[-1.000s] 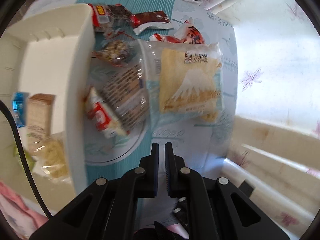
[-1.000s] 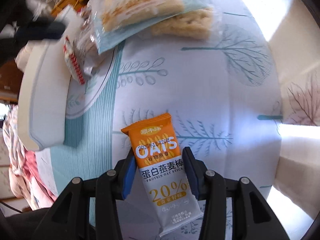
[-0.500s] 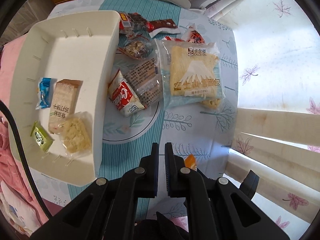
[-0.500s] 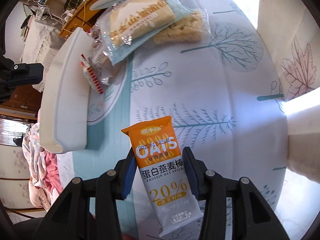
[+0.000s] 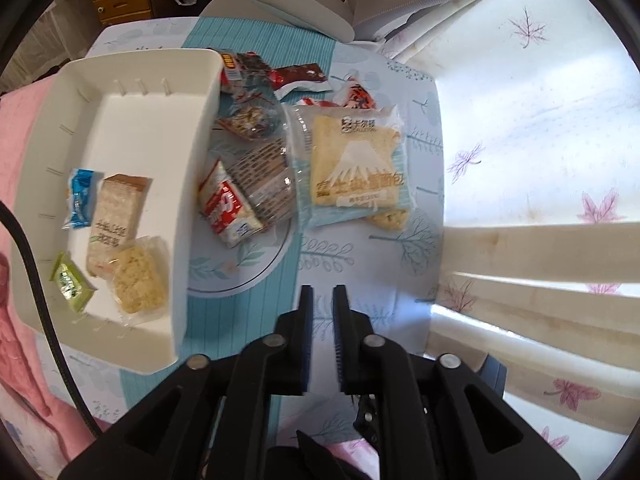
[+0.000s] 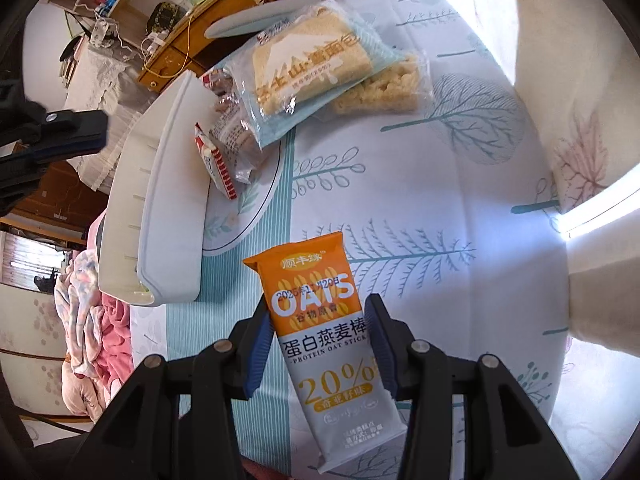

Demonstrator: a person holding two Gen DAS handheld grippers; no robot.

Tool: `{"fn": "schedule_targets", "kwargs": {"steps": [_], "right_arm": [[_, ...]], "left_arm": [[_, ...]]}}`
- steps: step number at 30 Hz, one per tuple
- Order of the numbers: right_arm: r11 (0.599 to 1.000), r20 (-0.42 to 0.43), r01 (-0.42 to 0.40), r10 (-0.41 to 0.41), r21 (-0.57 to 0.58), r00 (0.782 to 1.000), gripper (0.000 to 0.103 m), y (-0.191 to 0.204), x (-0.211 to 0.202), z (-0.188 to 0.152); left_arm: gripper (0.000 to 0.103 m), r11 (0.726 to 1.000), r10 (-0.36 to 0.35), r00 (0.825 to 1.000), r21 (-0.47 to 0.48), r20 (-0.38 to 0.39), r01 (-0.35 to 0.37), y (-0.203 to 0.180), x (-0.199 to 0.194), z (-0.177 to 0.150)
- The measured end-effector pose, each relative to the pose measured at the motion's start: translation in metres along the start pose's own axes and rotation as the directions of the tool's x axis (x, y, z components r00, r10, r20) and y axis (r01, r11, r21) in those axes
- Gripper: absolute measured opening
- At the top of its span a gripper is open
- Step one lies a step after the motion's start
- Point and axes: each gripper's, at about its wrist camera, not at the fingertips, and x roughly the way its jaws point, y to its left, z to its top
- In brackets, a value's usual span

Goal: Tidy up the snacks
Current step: 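Hold the OATS bar in the right gripper while the left gripper approaches the bread bag, then close the left gripper on the blue-white bread bag and lift it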

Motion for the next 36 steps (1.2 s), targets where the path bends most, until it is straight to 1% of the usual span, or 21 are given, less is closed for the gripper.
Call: {"fn": "schedule_targets", "kwargs": {"steps": [2, 4, 5, 6, 7, 8, 9, 10, 12, 14, 16, 17, 18, 20, 22, 30, 32, 34, 36], "right_arm": [[1.0, 0.007, -0.003, 0.003, 0.005, 1.0, 0.045, -0.002, -0.002, 0.0], [1.0, 0.009, -0.001, 0.001, 0.006, 1.0, 0.045, -0.005, -0.004, 0.001], [1.0, 0.008, 0.003, -0.003, 0.007, 1.0, 0.045, -0.006, -0.005, 0.001], [1.0, 0.007, 0.006, -0.006, 0.008, 1.0, 0.045, -0.007, -0.005, 0.002], [1.0, 0.005, 0.006, -0.006, 0.009, 1.0, 0.045, -0.008, -0.004, 0.002], [1.0, 0.003, 0.005, -0.005, 0.01, 1.0, 0.046, -0.01, -0.004, 0.003], [1.0, 0.0, 0.004, -0.004, 0.01, 1.0, 0.046, -0.011, -0.003, 0.004], [1.0, -0.002, 0.003, -0.003, 0.01, 1.0, 0.046, -0.012, -0.003, 0.004], [1.0, -0.007, -0.001, 0.001, 0.006, 1.0, 0.046, -0.013, -0.002, 0.005], [1.0, -0.013, -0.002, 0.002, 0.003, 1.0, 0.045, -0.015, 0.0, 0.007], [1.0, -0.02, -0.003, 0.003, 0.005, 1.0, 0.046, -0.017, 0.001, 0.01], [1.0, -0.022, -0.004, 0.004, 0.006, 1.0, 0.046, -0.018, 0.001, 0.011], [1.0, -0.025, -0.004, 0.004, 0.007, 1.0, 0.046, -0.019, 0.002, 0.012], [1.0, -0.032, -0.002, 0.003, 0.009, 0.999, 0.046, -0.021, 0.004, 0.014], [1.0, -0.042, -0.002, 0.003, 0.007, 0.999, 0.046, -0.021, 0.006, 0.016], [1.0, -0.082, 0.011, -0.013, -0.021, 0.997, 0.046, -0.026, 0.011, 0.021], [1.0, -0.088, 0.015, -0.016, -0.012, 0.996, 0.045, -0.03, 0.012, 0.022], [1.0, -0.093, 0.017, -0.017, -0.001, 0.995, 0.046, -0.035, 0.013, 0.023], [1.0, -0.1, 0.015, -0.015, 0.006, 0.995, 0.046, -0.04, 0.013, 0.025]], "left_arm": [[0.015, 1.0, -0.01, 1.0, -0.005, 0.0, 0.01, -0.002, 0.006, 0.004], [0.021, 1.0, -0.015, 1.0, -0.011, 0.003, 0.015, -0.005, 0.012, 0.009], [0.027, 1.0, -0.014, 1.0, -0.012, 0.005, 0.014, -0.007, 0.015, 0.011], [0.031, 1.0, -0.01, 1.0, -0.008, 0.007, 0.01, -0.009, 0.017, 0.014], [0.032, 1.0, -0.001, 1.0, 0.0, 0.008, 0.001, -0.013, 0.019, 0.017], [0.04, 1.0, 0.007, 1.0, 0.008, 0.007, -0.007, -0.016, 0.021, 0.02], [0.053, 1.0, 0.018, 1.0, 0.019, 0.007, -0.018, -0.02, 0.024, 0.024], [0.058, 0.999, 0.032, 0.999, 0.032, 0.011, -0.033, -0.024, 0.026, 0.027], [0.073, 0.996, 0.064, 0.998, 0.06, 0.019, -0.065, -0.032, 0.03, 0.034], [0.081, 0.991, 0.099, 0.995, 0.086, 0.019, -0.1, -0.041, 0.037, 0.042], [0.083, 0.989, 0.117, 0.993, 0.092, 0.01, -0.118, -0.048, 0.047, 0.049], [0.087, 0.99, 0.11, 0.994, 0.086, 0.006, -0.11, -0.05, 0.051, 0.053], [0.093, 0.993, 0.096, 0.995, 0.068, 0.0, -0.096, -0.051, 0.055, 0.056], [0.097, 0.996, 0.083, 0.996, 0.021, -0.013, -0.083, -0.052, 0.066, 0.064], [0.098, 0.996, 0.085, 0.996, -0.013, -0.026, -0.086, -0.055, 0.078, 0.072], [0.099, 0.984, 0.167, 0.985, -0.061, -0.033, -0.168, -0.064, 0.112, 0.103], [0.099, 0.977, 0.208, 0.978, -0.035, -0.014, -0.209, -0.068, 0.113, 0.109], [0.099, 0.968, 0.249, 0.969, 0.024, 0.013, -0.249, -0.077, 0.113, 0.117], [0.099, 0.961, 0.264, 0.964, 0.075, 0.019, -0.265, -0.084, 0.113, 0.123]]}}
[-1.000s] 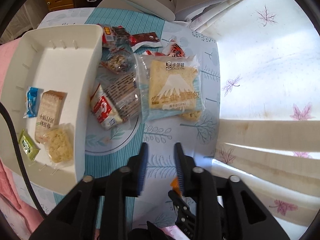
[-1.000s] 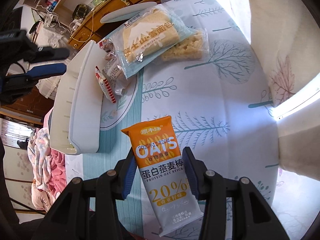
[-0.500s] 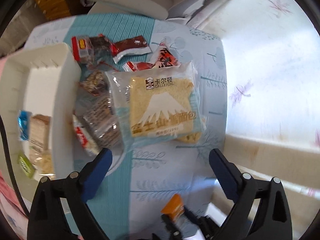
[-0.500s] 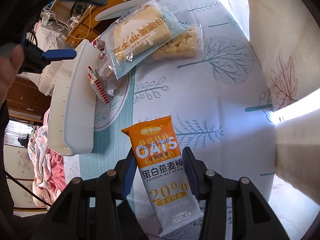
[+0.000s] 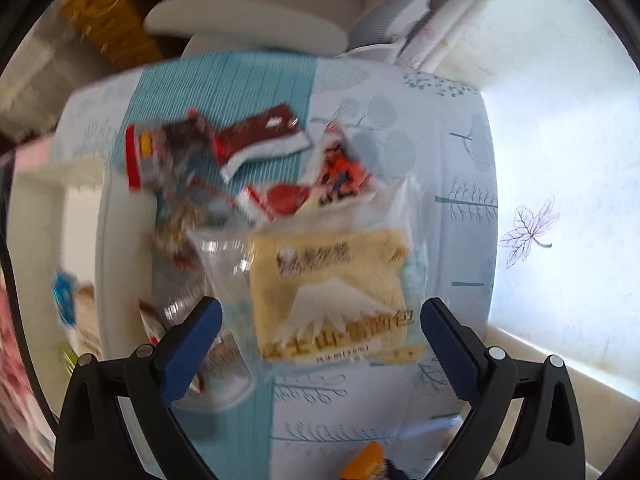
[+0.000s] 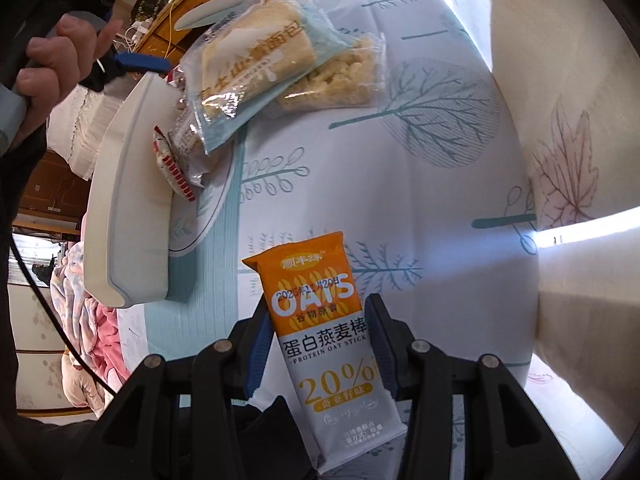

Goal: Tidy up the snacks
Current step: 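Close the left gripper on the blue-white bread bag and lift it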

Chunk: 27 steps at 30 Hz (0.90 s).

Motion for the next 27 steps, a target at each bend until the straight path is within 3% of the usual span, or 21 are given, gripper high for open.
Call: {"fn": "schedule_targets", "kwargs": {"steps": [3, 7, 14, 18, 22, 27], "right_arm": [[1.0, -0.003, -0.003, 0.003, -0.001, 1.0, 0.046, -0.002, 0.0, 0.003], [1.0, 0.001, -0.015, 0.015, -0.004, 1.0, 0.046, -0.003, -0.001, 0.004], [0.999, 0.002, -0.031, 0.031, -0.015, 1.0, 0.046, -0.002, -0.001, 0.007], [0.999, 0.003, -0.032, 0.032, -0.021, 0.999, 0.046, -0.001, -0.002, 0.007], [0.999, 0.0, -0.031, 0.031, -0.025, 1.0, 0.046, 0.0, -0.001, 0.007], [0.999, -0.003, -0.032, 0.032, -0.034, 0.999, 0.046, 0.003, 0.0, 0.007]], "left_arm": [[0.1, 0.993, 0.005, 1.0, 0.12, -0.022, -0.003, -0.013, 0.001, 0.006], [0.1, 0.952, 0.063, 0.997, 0.302, -0.035, -0.05, -0.028, 0.006, 0.005], [0.1, 0.885, 0.15, 0.987, 0.452, -0.056, -0.109, -0.033, 0.025, -0.003], [0.1, 0.832, 0.207, 0.977, 0.536, -0.058, -0.144, -0.036, 0.04, -0.014], [0.103, 0.759, 0.299, 0.954, 0.611, -0.017, -0.227, -0.041, 0.059, -0.026], [0.103, 0.713, 0.33, 0.944, 0.657, -0.003, -0.247, -0.05, 0.072, -0.03]]}}
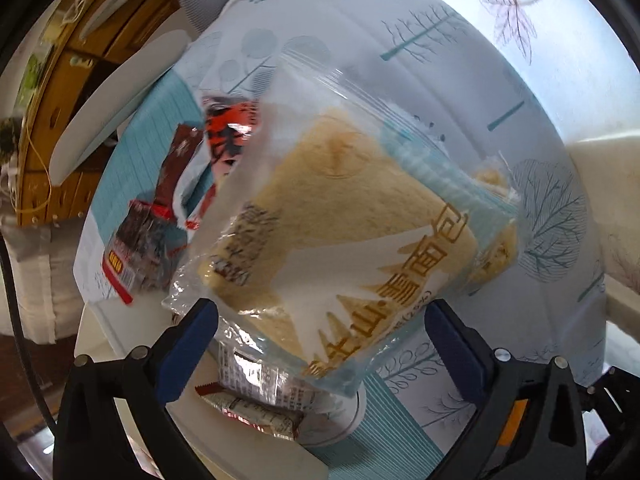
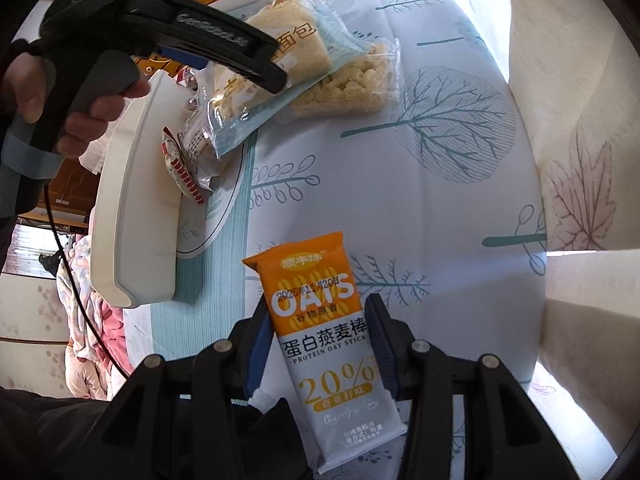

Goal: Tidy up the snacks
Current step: 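Close the left gripper on the blue-white bread bag and lift it, then carry the bread bag and OATS bar over the tray and release both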

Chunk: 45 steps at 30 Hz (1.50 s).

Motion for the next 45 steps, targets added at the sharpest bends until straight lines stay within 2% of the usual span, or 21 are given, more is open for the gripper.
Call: {"fn": "schedule_targets", "kwargs": {"steps": [5, 10, 13, 15, 18, 20, 24, 26, 28, 31, 35, 40, 45], "right_arm": [[1.0, 0.006, 0.006, -0.006, -0.004, 1.0, 0.046, 0.003, -0.001, -0.001], [1.0, 0.011, 0.014, -0.014, 0.008, 1.0, 0.046, 0.001, -0.003, -0.002], [1.0, 0.017, 0.019, -0.019, 0.006, 1.0, 0.046, 0.003, -0.004, -0.003], [1.0, 0.02, 0.022, -0.022, 0.001, 1.0, 0.046, 0.005, -0.004, -0.003], [1.0, 0.024, 0.027, -0.027, -0.001, 0.999, 0.046, 0.008, -0.006, -0.005], [1.0, 0.026, 0.029, -0.029, -0.002, 0.999, 0.046, 0.01, -0.006, -0.006], [0.999, 0.033, 0.038, -0.038, -0.016, 0.999, 0.046, 0.018, -0.008, -0.006], [0.999, 0.035, 0.039, -0.039, -0.02, 0.999, 0.046, 0.022, -0.008, -0.007], [0.999, 0.034, 0.039, -0.038, -0.023, 0.999, 0.046, 0.027, -0.007, -0.007], [0.999, 0.036, 0.037, -0.035, -0.035, 0.999, 0.046, 0.035, -0.008, -0.008], [0.998, 0.071, 0.023, -0.018, -0.066, 0.997, 0.046, 0.05, -0.013, -0.01], [0.991, 0.11, 0.01, 0.005, -0.13, 0.994, 0.046, 0.075, -0.019, -0.014], [0.979, 0.148, -0.009, 0.04, -0.206, 0.988, 0.046, 0.103, -0.023, -0.019]], "left_arm": [[0.103, 0.999, 0.028, 1.0, 0.041, -0.012, -0.027, -0.005, 0.013, 0.003], [0.103, 0.999, -0.002, 1.0, 0.044, 0.018, 0.001, -0.005, 0.019, -0.001], [0.09, 0.998, 0.024, 0.999, 0.062, 0.035, -0.027, -0.005, 0.026, -0.007], [0.074, 0.996, 0.059, 0.996, 0.064, 0.065, -0.064, -0.007, 0.025, -0.011], [0.059, 0.999, 0.044, 0.995, 0.026, 0.086, -0.046, -0.004, 0.017, -0.014], [0.056, 1.0, 0.02, 0.996, -0.002, 0.088, -0.02, 0.001, 0.014, -0.015], [0.05, 0.999, 0.02, 0.995, -0.038, 0.097, -0.016, 0.007, 0.008, -0.023], [0.048, 0.997, 0.023, 0.995, -0.078, 0.1, -0.015, 0.011, 0.003, -0.026], [0.047, 0.991, -0.025, 0.995, -0.13, 0.101, 0.038, 0.016, -0.006, -0.032], [0.047, 0.985, -0.059, 0.99, -0.156, 0.128, 0.079, 0.024, -0.023, -0.047], [0.046, 0.974, -0.061, 0.991, -0.209, 0.118, 0.085, 0.025, -0.041, -0.073], [0.046, 0.94, -0.128, 0.981, -0.298, 0.144, 0.166, 0.039, -0.068, -0.108], [0.045, 0.909, -0.149, 0.968, -0.358, 0.204, 0.215, 0.052, -0.092, -0.154]]}}
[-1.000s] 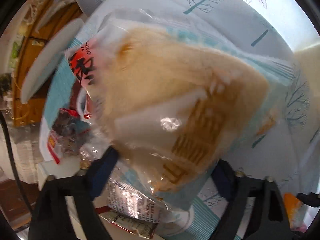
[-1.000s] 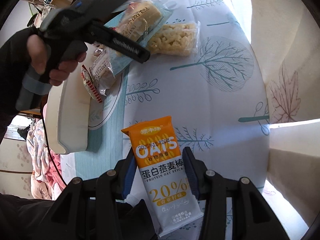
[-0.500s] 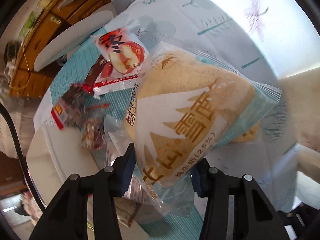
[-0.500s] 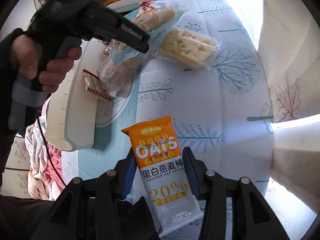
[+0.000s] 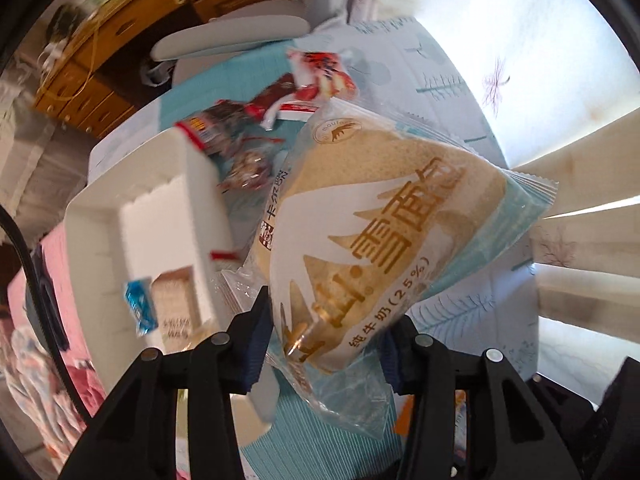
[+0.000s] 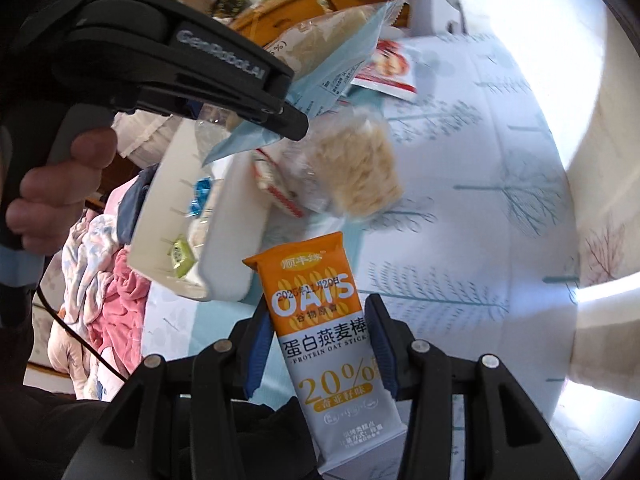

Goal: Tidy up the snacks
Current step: 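Carry the bread bag and OATS bar over the tray and release both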

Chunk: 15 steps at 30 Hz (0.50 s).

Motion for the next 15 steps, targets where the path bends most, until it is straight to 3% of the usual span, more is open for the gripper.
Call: {"fn": "schedule_targets", "kwargs": {"steps": [10, 15], "right_arm": [[0.996, 0.1, -0.043, 0.05, -0.074, 0.994, 0.046, 0.061, -0.009, 0.001], [0.994, 0.158, -0.064, 0.076, -0.084, 0.985, 0.046, 0.097, -0.008, -0.001]], "left_arm": [[0.045, 0.99, -0.077, 0.988, -0.104, 0.133, 0.091, 0.073, -0.073, -0.054], [0.045, 0.988, -0.069, 0.985, -0.127, 0.157, 0.089, 0.112, -0.09, -0.085]]}}
